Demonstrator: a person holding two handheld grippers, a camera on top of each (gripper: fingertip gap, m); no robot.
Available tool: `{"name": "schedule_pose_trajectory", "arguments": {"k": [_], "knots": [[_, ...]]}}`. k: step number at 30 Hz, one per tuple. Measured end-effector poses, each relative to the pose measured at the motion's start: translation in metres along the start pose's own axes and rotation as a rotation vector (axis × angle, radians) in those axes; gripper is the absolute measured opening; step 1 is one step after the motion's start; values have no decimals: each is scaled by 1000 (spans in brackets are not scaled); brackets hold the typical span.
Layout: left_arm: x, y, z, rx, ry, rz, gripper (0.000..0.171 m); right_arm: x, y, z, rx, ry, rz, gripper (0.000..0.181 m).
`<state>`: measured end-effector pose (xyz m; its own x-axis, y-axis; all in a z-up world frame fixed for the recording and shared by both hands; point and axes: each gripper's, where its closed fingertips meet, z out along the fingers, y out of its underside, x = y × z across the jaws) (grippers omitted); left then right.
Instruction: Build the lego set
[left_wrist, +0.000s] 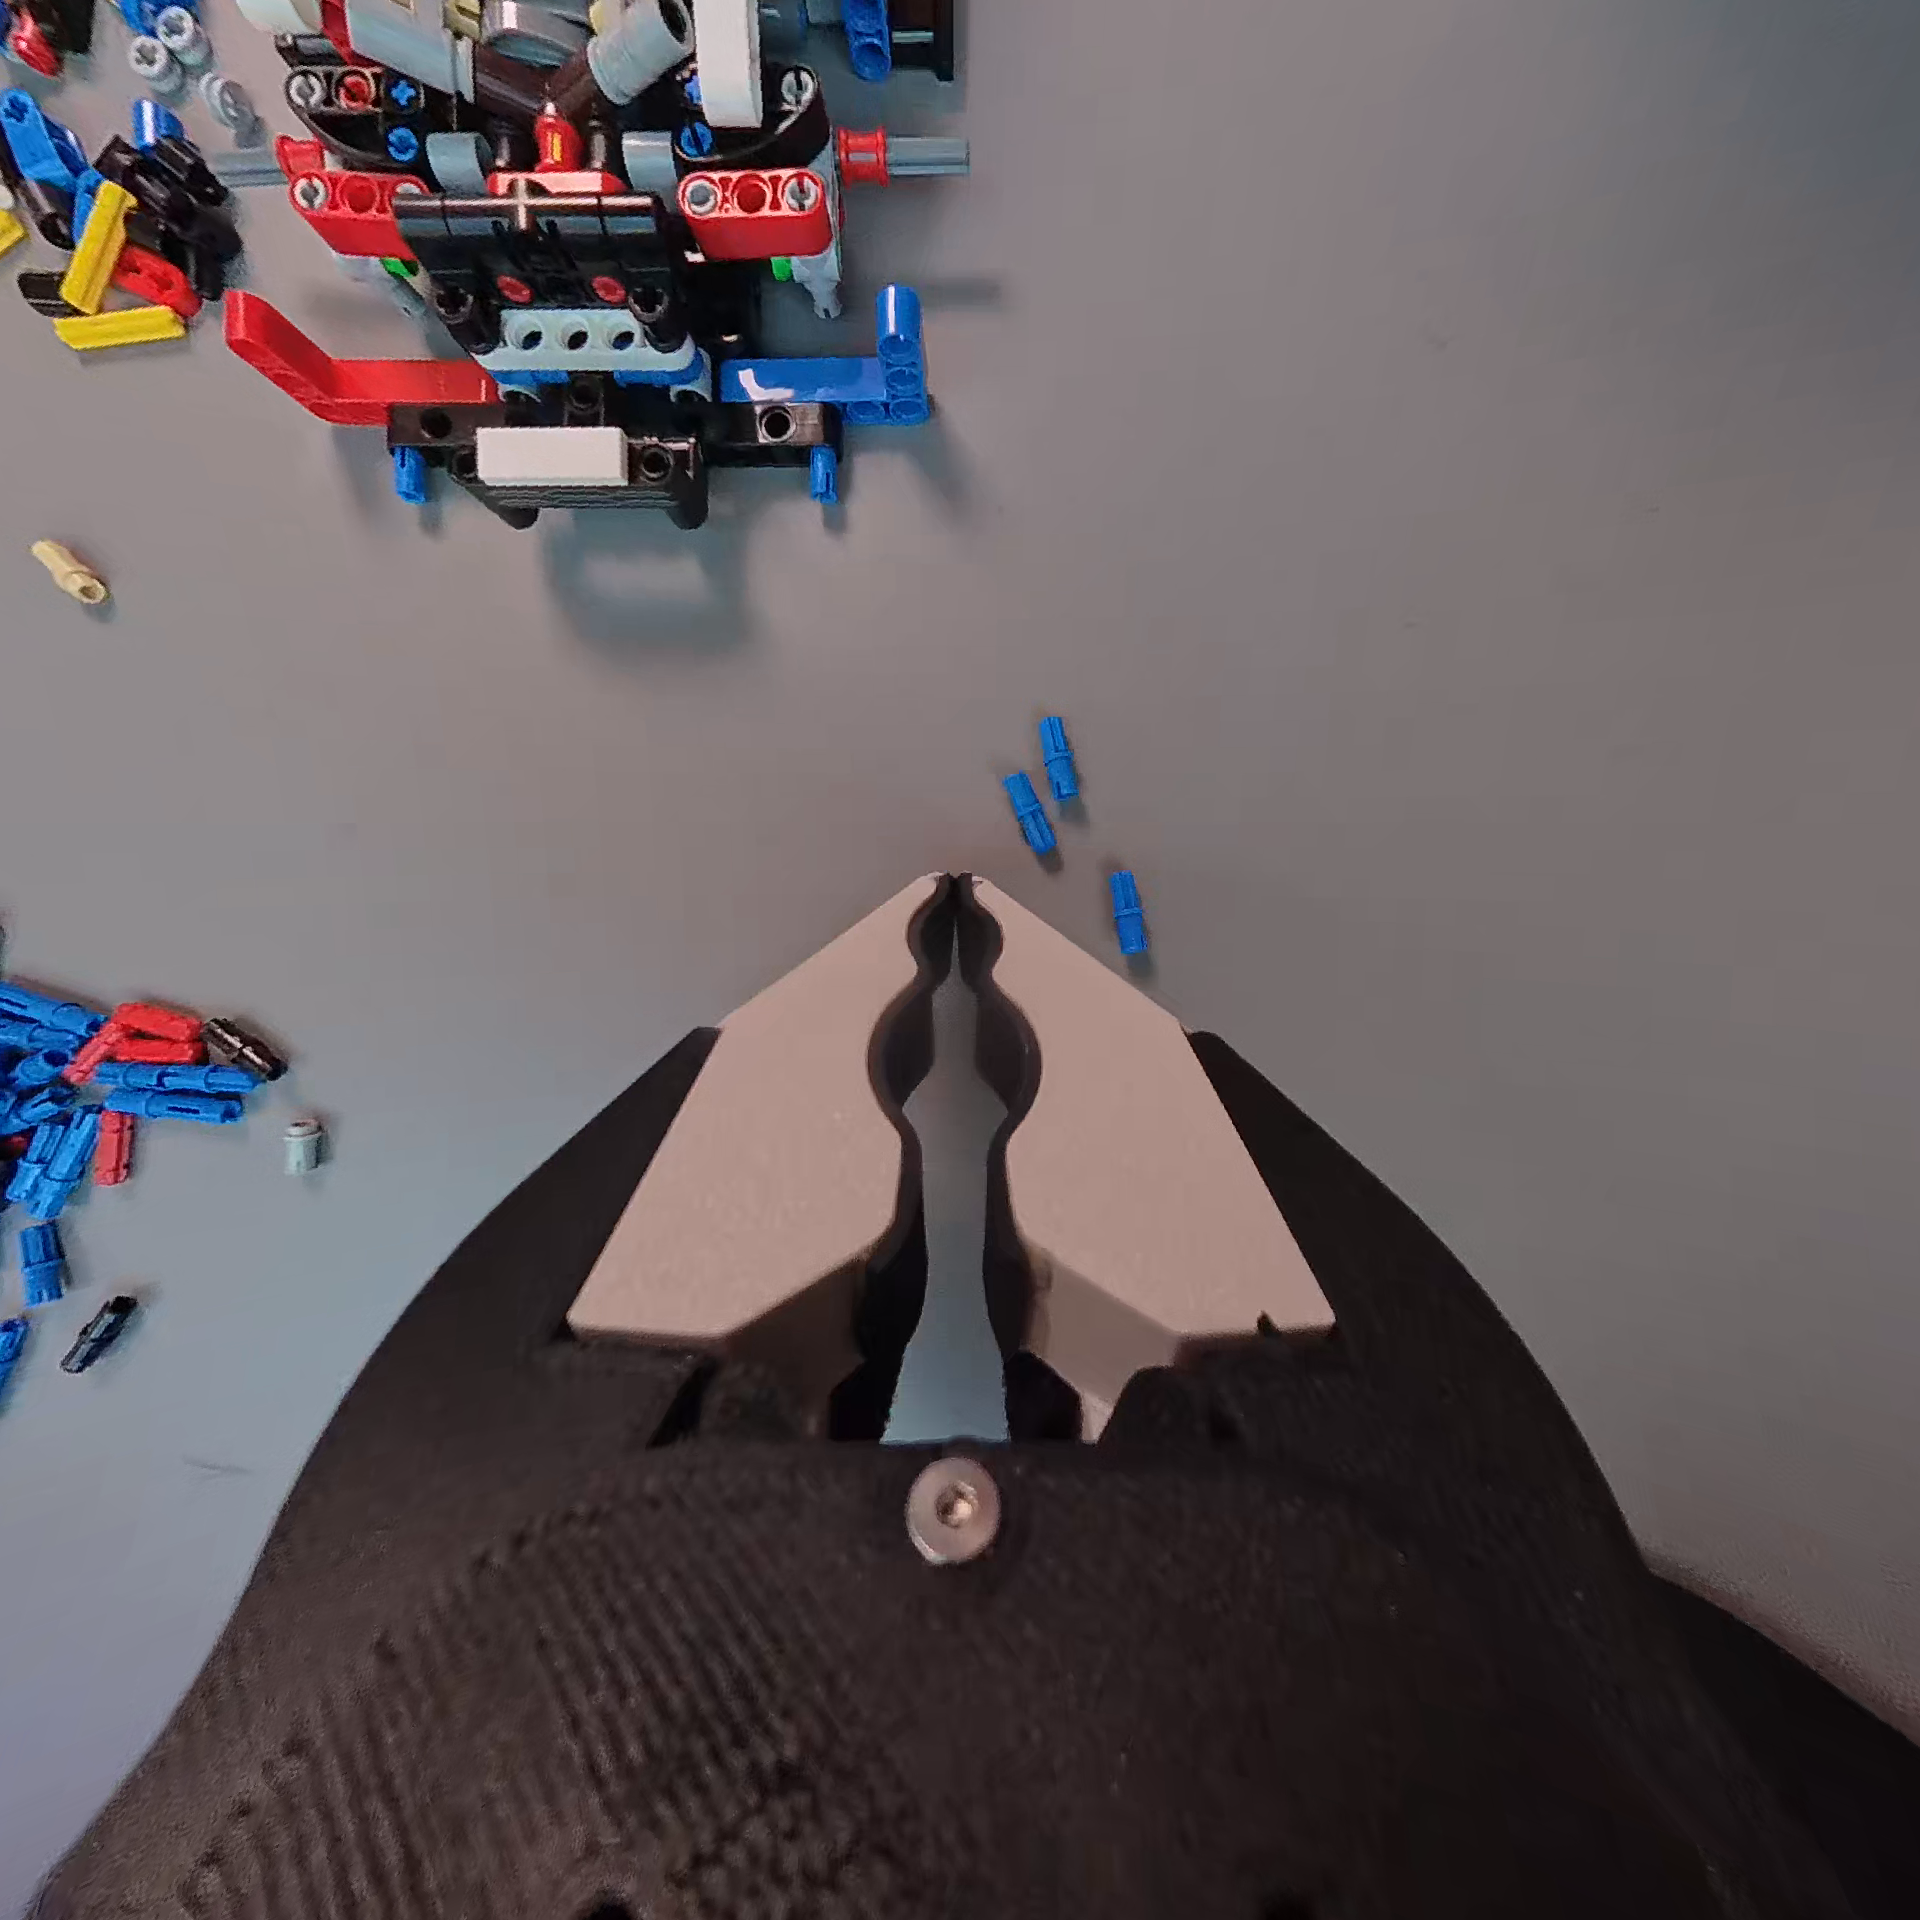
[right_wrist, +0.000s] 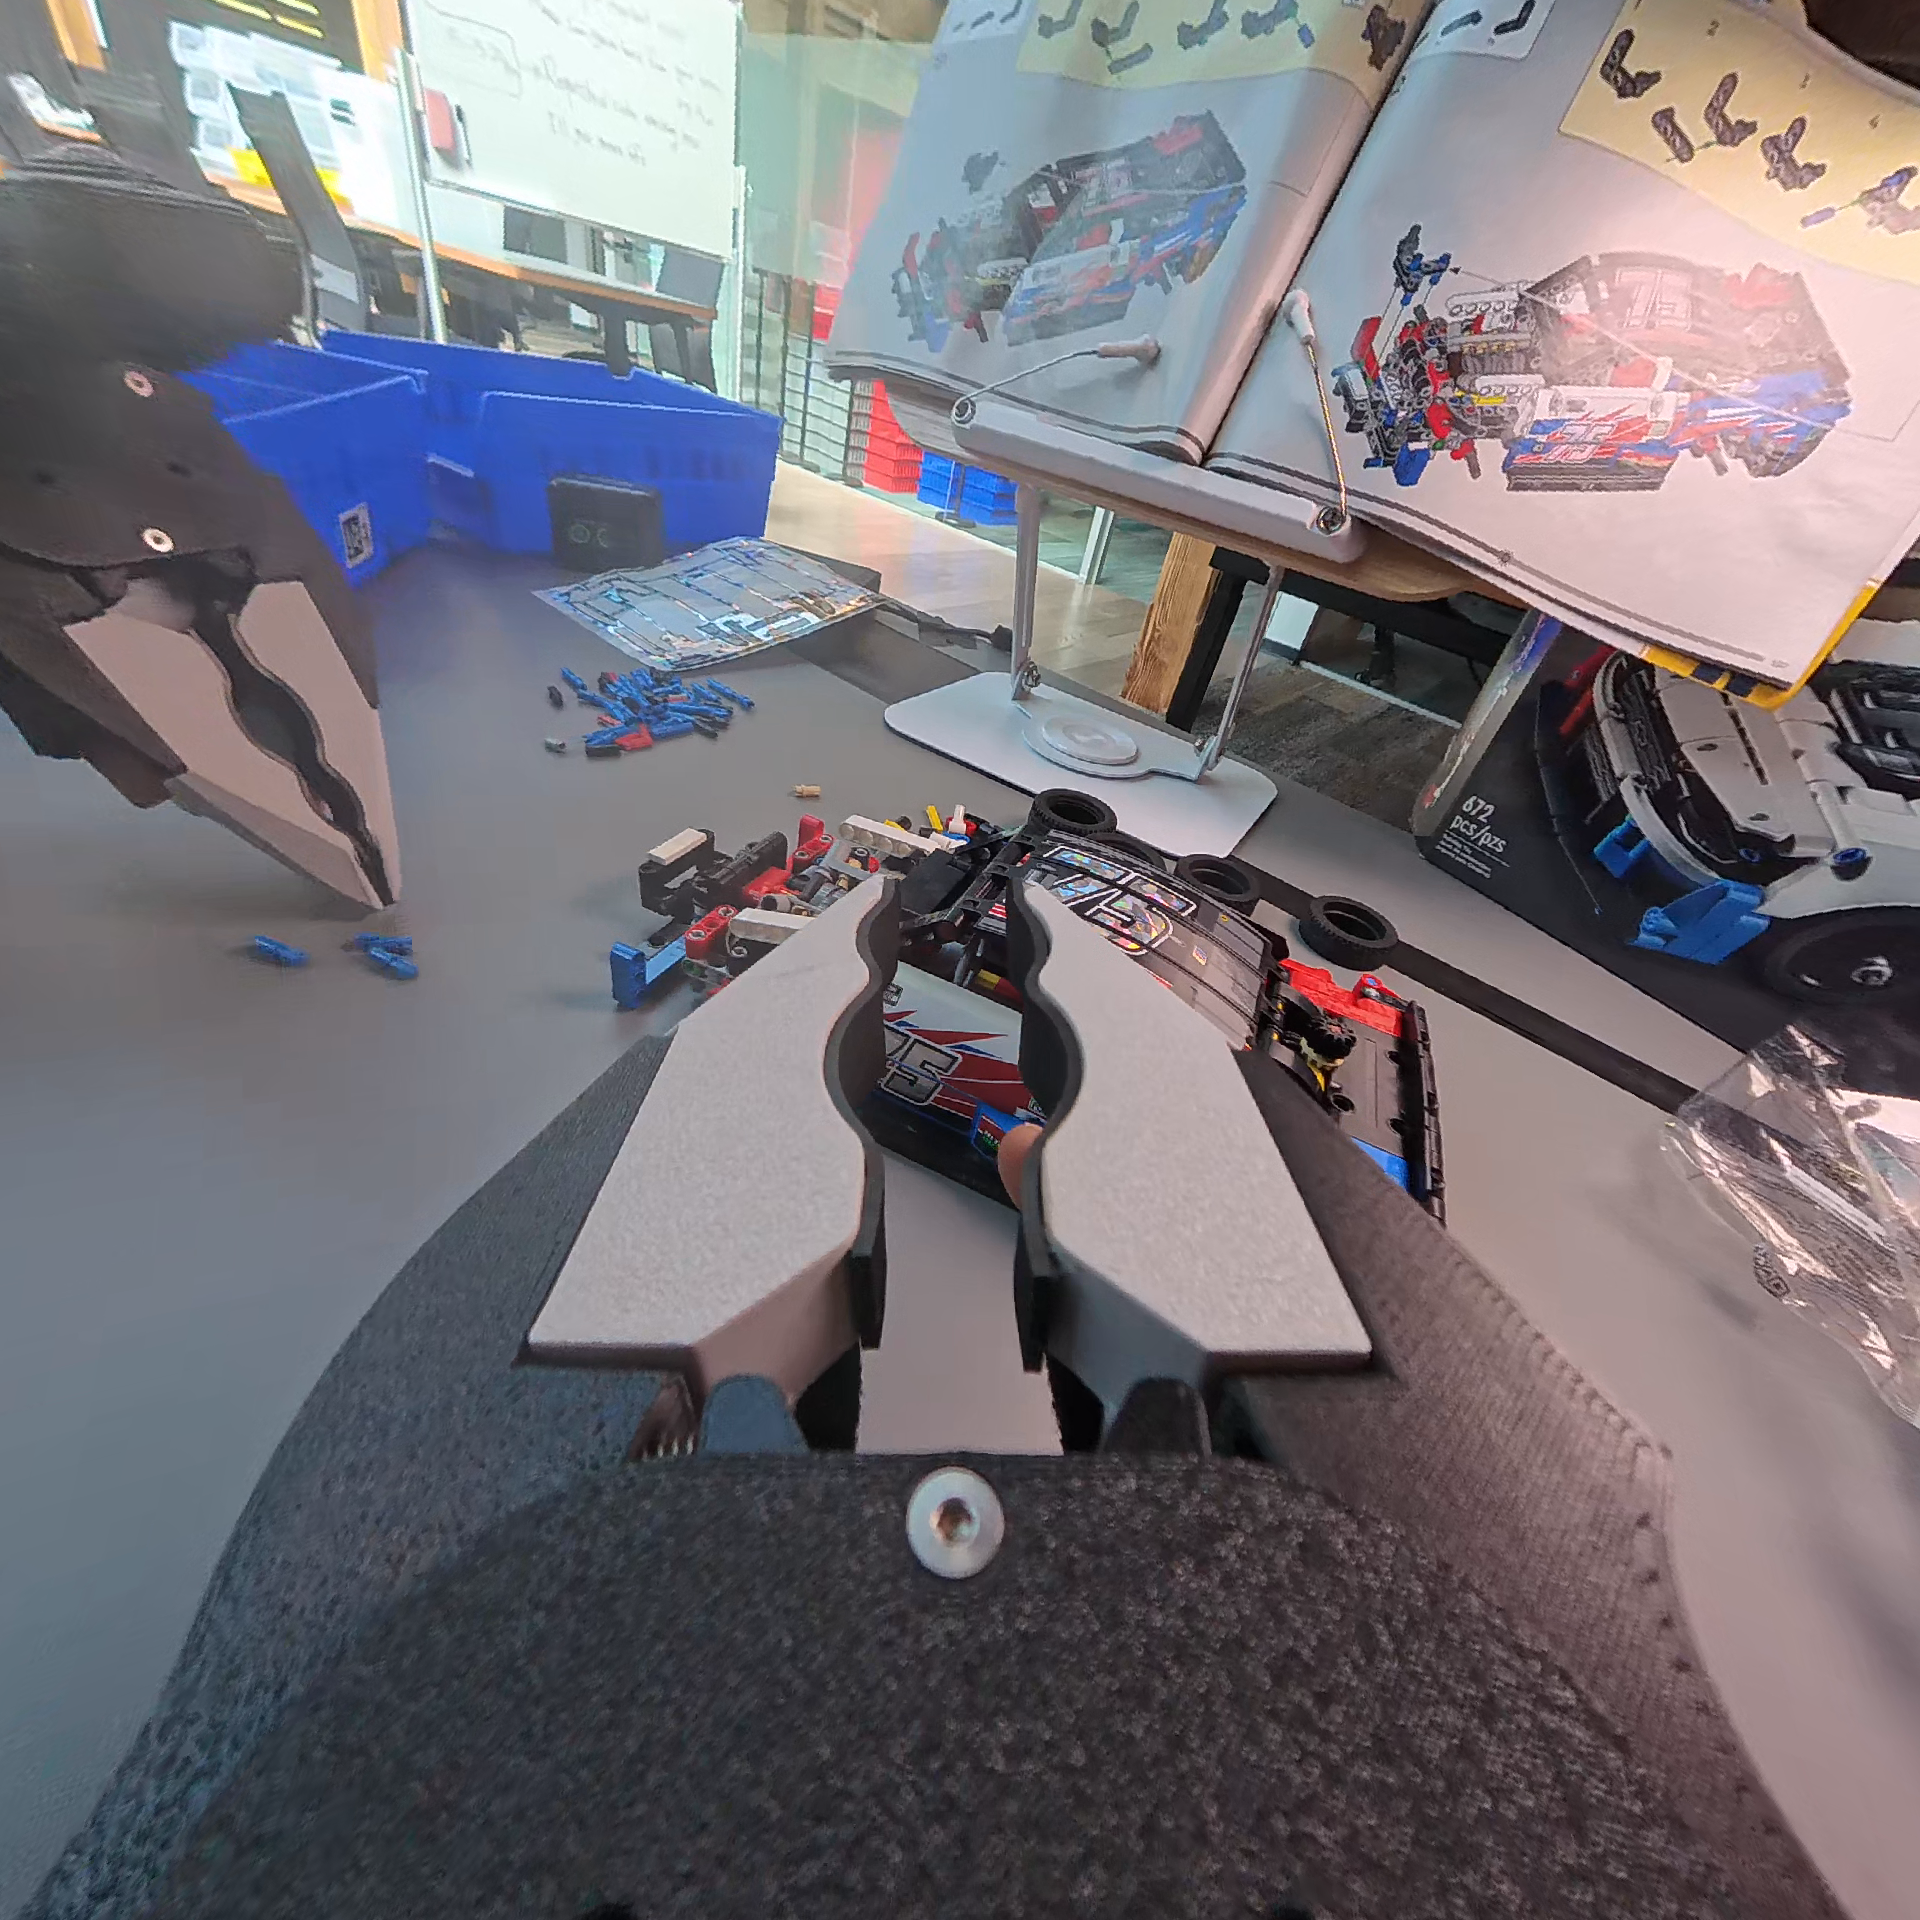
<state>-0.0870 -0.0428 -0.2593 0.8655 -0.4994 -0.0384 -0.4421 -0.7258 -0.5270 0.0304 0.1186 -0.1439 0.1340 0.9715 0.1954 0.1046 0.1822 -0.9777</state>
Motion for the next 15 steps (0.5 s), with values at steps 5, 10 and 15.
{"name": "schedule_pose_trajectory", "arguments": {"k": [5,10,15], "knots": [[12,-14,-19,127,-32,-47,0,-5,-2,0,5,-9,11,17],[21,-44,-40,411,-130,-126,12,-17,-9,2,27,-36,40,17],[17,-68,-47,691,-166,-248,22,-32,-4,12,-6,-57,146,21]]}}
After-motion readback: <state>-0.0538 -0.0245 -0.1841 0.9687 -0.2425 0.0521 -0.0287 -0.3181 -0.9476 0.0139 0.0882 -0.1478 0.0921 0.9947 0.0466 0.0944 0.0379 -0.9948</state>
